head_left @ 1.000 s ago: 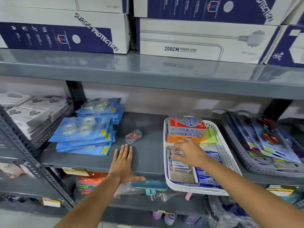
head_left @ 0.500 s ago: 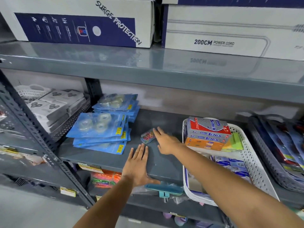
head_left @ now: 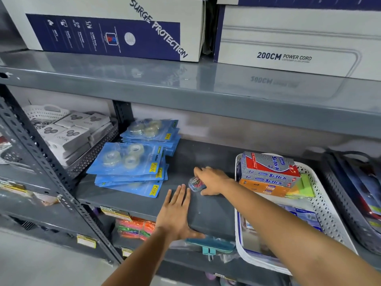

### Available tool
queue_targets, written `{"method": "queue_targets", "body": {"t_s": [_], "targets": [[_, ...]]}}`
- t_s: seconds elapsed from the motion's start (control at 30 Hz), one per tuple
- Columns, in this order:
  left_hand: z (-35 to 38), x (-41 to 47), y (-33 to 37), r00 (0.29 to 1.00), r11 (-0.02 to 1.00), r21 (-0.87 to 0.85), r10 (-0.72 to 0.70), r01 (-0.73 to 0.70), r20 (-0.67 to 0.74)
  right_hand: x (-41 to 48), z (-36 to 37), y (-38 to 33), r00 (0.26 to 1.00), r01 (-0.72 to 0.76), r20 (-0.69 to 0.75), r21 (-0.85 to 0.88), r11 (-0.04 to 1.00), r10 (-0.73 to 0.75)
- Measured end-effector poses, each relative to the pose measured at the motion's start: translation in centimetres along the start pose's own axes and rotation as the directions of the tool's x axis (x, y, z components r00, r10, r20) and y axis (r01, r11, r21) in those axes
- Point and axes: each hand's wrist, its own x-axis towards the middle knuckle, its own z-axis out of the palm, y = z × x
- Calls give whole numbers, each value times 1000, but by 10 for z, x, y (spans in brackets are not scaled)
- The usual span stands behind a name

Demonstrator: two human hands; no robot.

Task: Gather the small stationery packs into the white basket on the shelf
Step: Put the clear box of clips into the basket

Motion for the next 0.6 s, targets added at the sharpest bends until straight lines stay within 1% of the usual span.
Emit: {"method": "queue_targets", "body": {"t_s": [0.07, 0.17, 0.3, 0.4, 0.53, 0.6], "targets": [[-1, 0, 0, 1000, 1000, 4, 1, -1, 5, -6, 1, 3, 1000, -28, 14, 35, 999, 27], [-1, 0, -1, 1000, 1000, 5, 3, -3, 13, -18, -2, 7, 1000, -6, -2, 45, 999, 6], [-3, 0, 0, 1000, 1000, 3, -5, 4, 14, -49, -7, 8, 991, 26, -133, 167, 986, -4], [-3, -1, 2, 1000, 1000, 15, -16, 16, 17, -73, -14, 8, 973, 62, -231, 223, 973, -9], [-6, -3, 5, 999, 1000, -2, -18, 18, 32, -109, -24, 11, 947, 109, -320, 265, 958, -19], [-7, -3, 7, 999, 1000, 15, -20, 20, 41, -125, -24, 13, 934, 132, -357, 321, 938, -10]]}}
